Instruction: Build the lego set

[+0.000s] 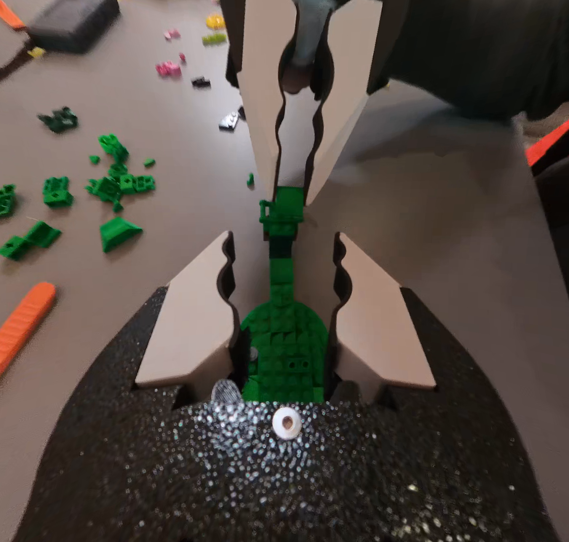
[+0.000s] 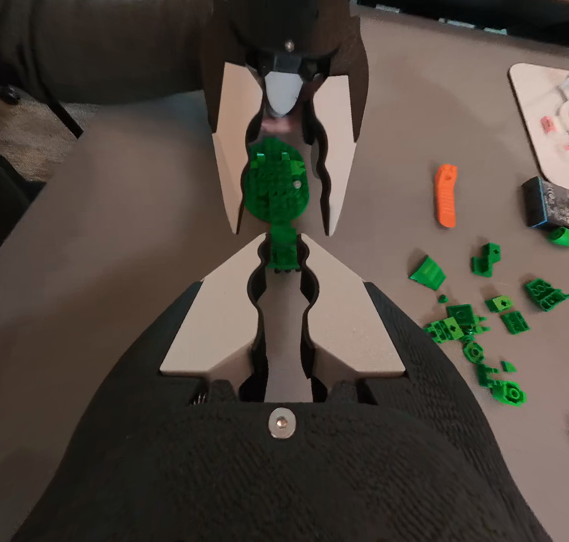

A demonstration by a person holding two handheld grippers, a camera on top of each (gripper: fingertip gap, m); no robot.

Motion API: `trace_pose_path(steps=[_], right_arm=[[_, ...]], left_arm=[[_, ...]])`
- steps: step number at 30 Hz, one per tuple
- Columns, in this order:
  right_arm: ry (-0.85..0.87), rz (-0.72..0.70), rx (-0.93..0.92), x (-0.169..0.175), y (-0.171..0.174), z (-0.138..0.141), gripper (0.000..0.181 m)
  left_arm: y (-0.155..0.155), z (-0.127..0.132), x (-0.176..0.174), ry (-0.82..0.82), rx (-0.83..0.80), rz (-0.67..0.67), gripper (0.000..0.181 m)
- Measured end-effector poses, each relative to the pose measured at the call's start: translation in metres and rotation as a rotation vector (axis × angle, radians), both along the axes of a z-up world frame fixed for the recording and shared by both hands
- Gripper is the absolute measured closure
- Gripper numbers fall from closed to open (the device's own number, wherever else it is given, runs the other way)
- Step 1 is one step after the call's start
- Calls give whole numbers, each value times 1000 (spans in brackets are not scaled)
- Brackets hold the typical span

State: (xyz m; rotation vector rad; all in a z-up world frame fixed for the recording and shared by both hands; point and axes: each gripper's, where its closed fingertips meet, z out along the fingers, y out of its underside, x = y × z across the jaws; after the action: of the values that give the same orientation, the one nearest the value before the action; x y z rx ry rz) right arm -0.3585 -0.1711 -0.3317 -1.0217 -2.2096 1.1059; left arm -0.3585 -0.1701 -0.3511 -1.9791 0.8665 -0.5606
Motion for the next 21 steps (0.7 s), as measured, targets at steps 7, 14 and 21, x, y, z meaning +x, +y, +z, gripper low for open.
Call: trace_pose_path(steps=[7,14,21], right_arm=[[-27,11,43,-1,0,-9,167],[-43,20,52,-3,1,-11,167],[-66,20,83,-4,2,-11,167]], left_arm=[[2,-25,5,105,-43,-21,129],[5,-30,8,128,-30,-31,145],[6,-32,6,190,0,-42,158]])
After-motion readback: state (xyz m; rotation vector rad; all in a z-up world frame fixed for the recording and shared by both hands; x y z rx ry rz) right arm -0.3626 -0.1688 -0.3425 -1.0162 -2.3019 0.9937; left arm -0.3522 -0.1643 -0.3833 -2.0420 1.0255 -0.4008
